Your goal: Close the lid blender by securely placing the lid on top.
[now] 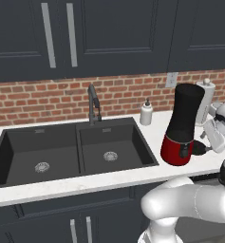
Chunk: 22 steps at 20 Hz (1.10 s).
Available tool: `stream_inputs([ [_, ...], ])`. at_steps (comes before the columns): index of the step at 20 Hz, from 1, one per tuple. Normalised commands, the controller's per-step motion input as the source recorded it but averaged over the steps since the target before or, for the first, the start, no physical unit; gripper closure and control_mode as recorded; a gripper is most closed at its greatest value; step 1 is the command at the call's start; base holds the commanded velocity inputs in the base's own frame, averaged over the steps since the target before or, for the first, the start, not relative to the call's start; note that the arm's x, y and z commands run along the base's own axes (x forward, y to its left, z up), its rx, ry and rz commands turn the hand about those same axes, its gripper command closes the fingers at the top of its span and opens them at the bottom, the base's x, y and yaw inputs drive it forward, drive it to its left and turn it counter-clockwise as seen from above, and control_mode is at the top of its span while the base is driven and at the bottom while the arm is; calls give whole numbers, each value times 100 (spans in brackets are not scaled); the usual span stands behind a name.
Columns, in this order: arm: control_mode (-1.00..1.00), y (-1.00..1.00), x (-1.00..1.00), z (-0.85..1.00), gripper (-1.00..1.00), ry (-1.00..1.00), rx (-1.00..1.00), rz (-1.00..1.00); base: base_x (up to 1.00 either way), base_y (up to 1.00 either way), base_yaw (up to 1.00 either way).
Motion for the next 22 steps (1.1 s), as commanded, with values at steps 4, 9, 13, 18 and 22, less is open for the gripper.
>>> stream_inputs([
  [4, -100, -5, 22, -3, -100, 0, 0, 0, 0, 0, 0],
  [9, -100, -16, 31, -2, -100, 0, 0, 3, 0, 0, 0],
  [13, -100, -12, 36, -9, -100, 0, 0, 5, 0, 0, 0],
  [18, -100, -34, 29, -15, -100, 0, 0, 10, 0, 0, 0],
  [22, -100, -24, 18, -23, -100, 0, 0, 12, 0, 0, 0],
])
